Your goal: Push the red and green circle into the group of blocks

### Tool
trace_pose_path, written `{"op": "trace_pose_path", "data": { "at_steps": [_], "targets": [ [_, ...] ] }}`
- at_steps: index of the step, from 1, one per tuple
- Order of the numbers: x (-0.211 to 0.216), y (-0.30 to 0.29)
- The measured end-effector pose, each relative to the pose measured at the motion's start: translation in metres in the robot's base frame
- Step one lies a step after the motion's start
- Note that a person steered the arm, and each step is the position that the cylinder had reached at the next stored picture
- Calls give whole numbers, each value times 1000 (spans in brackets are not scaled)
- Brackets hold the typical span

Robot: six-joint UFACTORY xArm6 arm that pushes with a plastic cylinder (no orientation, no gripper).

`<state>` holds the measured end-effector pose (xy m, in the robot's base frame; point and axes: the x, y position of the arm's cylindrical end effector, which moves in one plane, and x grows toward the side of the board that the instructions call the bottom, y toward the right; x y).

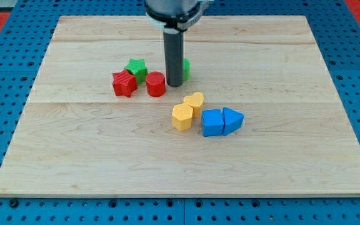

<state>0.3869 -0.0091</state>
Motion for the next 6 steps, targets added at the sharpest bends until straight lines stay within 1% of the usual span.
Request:
{"op": "trace_pose_path", "data": {
  "at_steps": [1,2,3,4,5,6],
  "targets": [
    [10,34],
    [-12,70],
    [-37,74],
    [-33,30],
    [-27,-32],
    [-20,-49]
  ]
}}
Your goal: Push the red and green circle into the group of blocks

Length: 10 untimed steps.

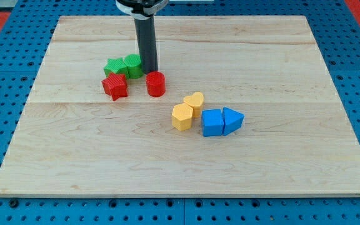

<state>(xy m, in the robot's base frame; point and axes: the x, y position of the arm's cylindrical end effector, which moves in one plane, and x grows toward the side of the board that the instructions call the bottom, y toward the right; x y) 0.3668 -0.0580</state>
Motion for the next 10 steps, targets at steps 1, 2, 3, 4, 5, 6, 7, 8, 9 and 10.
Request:
{"op": "trace_pose_path", "data": {
  "at_steps": [1,2,3,4,5,6,7,8,9,10],
  "targets": [
    [3,67],
    [46,84],
    [72,43],
    [39,27],
    [18,23],
    [13,25],
    [11,22],
    [11,19],
    [11,1],
    [11,-10]
  ]
}}
